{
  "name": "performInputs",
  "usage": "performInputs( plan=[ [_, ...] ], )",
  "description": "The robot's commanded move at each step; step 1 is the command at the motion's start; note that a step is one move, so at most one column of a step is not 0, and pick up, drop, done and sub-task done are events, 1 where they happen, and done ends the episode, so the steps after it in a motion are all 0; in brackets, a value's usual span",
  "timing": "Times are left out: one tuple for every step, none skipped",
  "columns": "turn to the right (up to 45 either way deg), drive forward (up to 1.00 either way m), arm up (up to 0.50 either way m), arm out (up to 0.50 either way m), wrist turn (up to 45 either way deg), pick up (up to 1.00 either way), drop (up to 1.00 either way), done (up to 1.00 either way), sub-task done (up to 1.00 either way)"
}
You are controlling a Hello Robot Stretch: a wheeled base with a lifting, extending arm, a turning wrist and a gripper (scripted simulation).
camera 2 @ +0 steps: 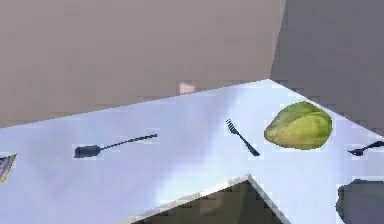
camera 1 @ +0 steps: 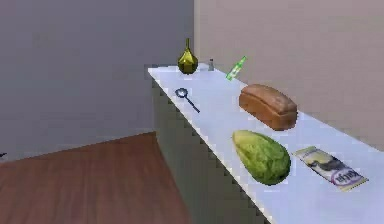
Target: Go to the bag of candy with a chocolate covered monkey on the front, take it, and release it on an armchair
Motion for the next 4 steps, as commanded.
performInputs(
  plan=[
    [-45.0, 0.0, 0.0, 0.0, 0.0, 0.0, 0.0, 0.0, 0.0],
    [-12.0, 0.0, 0.0, 0.0, 0.0, 0.0, 0.0, 0.0, 0.0],
    [0.0, 0.0, 0.5, 0.0, 0.0, 0.0, 0.0, 0.0, 0.0],
    [0.0, 0.0, 0.38, 0.0, 0.0, 0.0, 0.0, 0.0, 0.0]
  ],
)
